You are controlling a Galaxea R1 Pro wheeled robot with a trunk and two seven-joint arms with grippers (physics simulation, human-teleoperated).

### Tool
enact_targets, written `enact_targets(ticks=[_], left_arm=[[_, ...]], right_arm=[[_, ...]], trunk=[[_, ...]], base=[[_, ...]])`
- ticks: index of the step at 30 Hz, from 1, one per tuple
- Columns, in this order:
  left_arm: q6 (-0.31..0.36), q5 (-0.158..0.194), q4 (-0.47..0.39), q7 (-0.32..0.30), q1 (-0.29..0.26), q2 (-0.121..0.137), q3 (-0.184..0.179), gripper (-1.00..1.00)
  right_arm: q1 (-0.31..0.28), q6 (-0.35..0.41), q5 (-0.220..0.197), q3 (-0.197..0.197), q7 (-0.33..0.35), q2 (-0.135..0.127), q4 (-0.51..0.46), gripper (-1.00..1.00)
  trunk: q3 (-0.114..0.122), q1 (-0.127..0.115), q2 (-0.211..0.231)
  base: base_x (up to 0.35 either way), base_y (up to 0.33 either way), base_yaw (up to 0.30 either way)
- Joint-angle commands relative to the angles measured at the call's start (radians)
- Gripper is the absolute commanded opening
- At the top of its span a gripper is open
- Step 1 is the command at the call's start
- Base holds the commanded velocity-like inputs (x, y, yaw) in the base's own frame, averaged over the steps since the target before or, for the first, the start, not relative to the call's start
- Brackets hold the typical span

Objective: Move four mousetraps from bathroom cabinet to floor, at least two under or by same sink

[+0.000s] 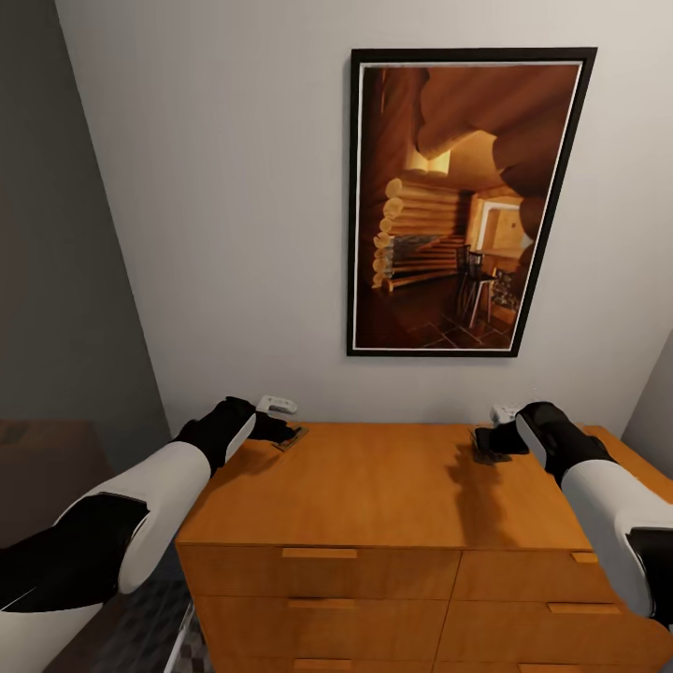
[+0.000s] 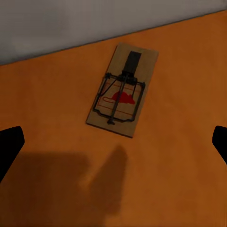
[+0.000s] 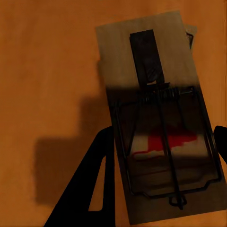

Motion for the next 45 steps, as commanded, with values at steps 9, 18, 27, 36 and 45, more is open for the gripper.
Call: enact_targets(ticks=[9, 18, 27, 36, 45], left_arm=[[0.006, -0.005, -0.001, -0.006, -0.001, 0.001, -0.002, 1.0], [0.007, -0.005, -0.001, -0.007, -0.001, -0.001, -0.003, 1.0], [0.007, -0.005, -0.001, -0.008, -0.001, -0.002, -0.004, 1.0], [0.006, -0.005, -0.001, -0.008, -0.001, -0.001, -0.004, 1.0], [0.004, -0.005, -0.001, -0.008, -0.001, -0.002, -0.004, 1.0]], right_arm=[[-0.001, -0.121, -0.014, 0.006, 0.001, -0.112, 0.125, -1.0], [-0.001, -0.163, -0.014, 0.006, 0.003, -0.199, 0.156, -1.0], [-0.001, -0.16, -0.012, 0.005, 0.0, -0.208, 0.151, -1.0], [-0.001, -0.154, -0.011, 0.003, -0.006, -0.211, 0.141, -1.0], [-0.001, -0.071, -0.011, 0.0, -0.01, -0.248, 0.069, -1.0]], trunk=[[-0.001, 0.0, -0.001], [-0.001, 0.0, -0.001], [-0.001, 0.0, -0.001], [-0.001, 0.0, -0.001], [-0.001, 0.0, -0.001]], base=[[0.0, 0.0, 0.0], [0.0, 0.0, 0.0], [0.0, 0.0, 0.0], [0.0, 0.0, 0.0], [0.0, 0.0, 0.0]])
